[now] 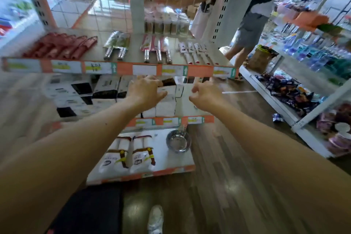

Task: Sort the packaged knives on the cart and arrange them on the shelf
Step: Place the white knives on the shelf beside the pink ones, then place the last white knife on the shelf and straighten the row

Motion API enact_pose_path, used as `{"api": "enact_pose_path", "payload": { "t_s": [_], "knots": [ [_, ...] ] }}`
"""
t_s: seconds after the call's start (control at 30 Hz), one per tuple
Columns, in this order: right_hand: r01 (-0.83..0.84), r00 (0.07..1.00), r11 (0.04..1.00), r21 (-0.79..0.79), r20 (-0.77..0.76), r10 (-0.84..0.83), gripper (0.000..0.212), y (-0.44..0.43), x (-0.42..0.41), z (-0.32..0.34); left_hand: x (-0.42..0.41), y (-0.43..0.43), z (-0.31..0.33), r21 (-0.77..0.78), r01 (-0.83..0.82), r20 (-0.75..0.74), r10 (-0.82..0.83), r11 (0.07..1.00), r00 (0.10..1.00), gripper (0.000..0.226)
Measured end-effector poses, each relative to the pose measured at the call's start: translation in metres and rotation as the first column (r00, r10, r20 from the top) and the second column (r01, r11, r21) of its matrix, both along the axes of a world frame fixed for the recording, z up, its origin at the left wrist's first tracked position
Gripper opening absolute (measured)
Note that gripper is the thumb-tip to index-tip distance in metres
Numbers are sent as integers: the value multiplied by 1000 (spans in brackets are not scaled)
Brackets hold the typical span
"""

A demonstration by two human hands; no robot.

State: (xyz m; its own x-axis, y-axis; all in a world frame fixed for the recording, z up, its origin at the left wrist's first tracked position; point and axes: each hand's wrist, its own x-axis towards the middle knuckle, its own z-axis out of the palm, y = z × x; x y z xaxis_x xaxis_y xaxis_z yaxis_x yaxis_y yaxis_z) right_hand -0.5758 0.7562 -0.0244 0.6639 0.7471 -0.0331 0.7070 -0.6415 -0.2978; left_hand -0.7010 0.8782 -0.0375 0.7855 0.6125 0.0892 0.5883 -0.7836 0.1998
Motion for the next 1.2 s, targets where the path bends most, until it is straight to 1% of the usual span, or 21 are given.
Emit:
{"api": "enact_pose_path", "payload": {
  "t_s": [0.13,0.23,0.33,0.4,0.53,0.67,0.77,0.87,1.0,1.1,1.2],
  "knots": [
    [-28,991,1000,1,-134,27,30,-34,-74,-19,-81,-40,-16,12,1,-119,1,1000,993,46],
    [-77,984,997,-31,-165,71,29,-45,-126,-24,-135,-56,-17,28,-20,-148,24,999,989,47],
    [-151,976,988,-35,-161,144,31,-42,-174,-21,-187,-63,-16,31,-60,-133,64,998,989,47],
    [-193,972,980,-42,-147,185,33,-35,-204,-20,-222,-60,-20,14,-97,-130,98,995,987,47],
    [-280,948,958,-66,-179,264,33,-15,-262,-24,-288,-41,-35,-70,-209,-125,199,975,972,45],
    [-340,926,936,-94,-204,317,33,19,-319,-44,-354,-21,-51,-91,-294,-209,271,951,940,41],
    [-371,905,923,-99,-263,336,32,52,-367,-71,-405,2,-72,-123,-326,-258,286,937,923,42],
    [-393,880,911,-126,-338,333,31,84,-416,-110,-456,35,-110,-185,-364,-302,299,913,905,40],
    [-396,873,898,-192,-381,304,30,127,-464,-185,-511,83,-183,-205,-372,-391,273,905,879,42],
    [-397,867,884,-247,-416,274,27,159,-488,-250,-540,115,-251,-247,-412,-436,279,877,856,41],
    [-384,871,867,-317,-437,226,27,183,-508,-330,-559,135,-333,-325,-476,-437,317,817,842,39]
  ]
}}
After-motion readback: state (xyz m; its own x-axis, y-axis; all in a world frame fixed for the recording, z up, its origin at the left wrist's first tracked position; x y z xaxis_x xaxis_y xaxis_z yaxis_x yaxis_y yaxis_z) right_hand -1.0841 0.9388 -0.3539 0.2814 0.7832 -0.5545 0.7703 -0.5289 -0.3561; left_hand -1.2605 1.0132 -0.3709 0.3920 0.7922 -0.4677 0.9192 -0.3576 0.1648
